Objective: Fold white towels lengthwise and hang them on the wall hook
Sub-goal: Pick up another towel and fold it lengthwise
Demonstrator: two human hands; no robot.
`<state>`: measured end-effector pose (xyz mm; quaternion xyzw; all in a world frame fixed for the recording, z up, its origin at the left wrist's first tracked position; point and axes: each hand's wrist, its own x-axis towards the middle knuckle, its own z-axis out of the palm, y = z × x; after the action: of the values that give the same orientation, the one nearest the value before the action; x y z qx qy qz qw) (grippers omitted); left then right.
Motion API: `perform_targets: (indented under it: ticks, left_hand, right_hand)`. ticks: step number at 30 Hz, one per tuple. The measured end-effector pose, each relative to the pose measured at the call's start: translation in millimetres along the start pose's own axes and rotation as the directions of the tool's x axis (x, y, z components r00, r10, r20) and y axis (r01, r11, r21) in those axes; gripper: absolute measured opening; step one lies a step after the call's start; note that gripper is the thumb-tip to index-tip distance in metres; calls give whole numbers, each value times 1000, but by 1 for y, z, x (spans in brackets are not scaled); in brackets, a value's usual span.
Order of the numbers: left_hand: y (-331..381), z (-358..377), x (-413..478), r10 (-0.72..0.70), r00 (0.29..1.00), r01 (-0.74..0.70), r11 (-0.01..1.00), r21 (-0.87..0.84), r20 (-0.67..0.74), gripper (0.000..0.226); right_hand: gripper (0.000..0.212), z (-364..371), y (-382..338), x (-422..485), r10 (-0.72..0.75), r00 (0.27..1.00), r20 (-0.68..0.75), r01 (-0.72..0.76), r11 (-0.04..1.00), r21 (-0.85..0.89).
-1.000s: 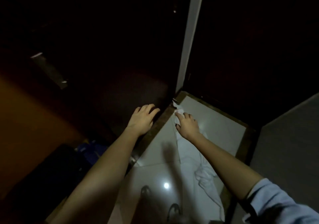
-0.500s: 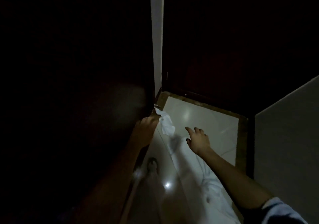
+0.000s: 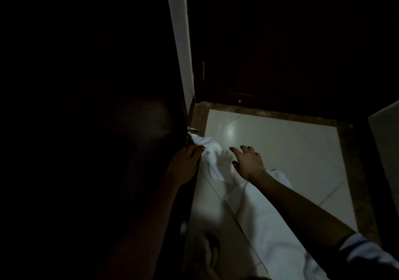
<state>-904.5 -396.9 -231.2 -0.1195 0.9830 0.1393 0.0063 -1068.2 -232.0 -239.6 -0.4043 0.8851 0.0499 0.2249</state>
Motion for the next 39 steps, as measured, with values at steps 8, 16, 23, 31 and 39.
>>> perform_targets:
  ticks: [8,16,23,31,39]
  left_hand:
    - [-70,194,73,137,981,-176,932,317,141,48]
    - [-70,300,131,344,938,-328,852,407,38,56]
    - [-67,339,145,406,896,-293,846,446,-181,38]
    - [-22,246,155,337,928,-288,920,266,-159,46]
    - [48,6,154,267,955,-264,964,40,-131,47]
  right_hand:
    - [54,171,33,117,38,997,-63,-30,991,129]
    - [45,270,77,183,63,973,-222,-34,991,131]
    - [25,306,79,205,202,865,-460,0,916,402]
    - [16,197,88,147,289,747,-598,269,692,670]
    - [16,-34,106,18,276,734,-620,235,754,613]
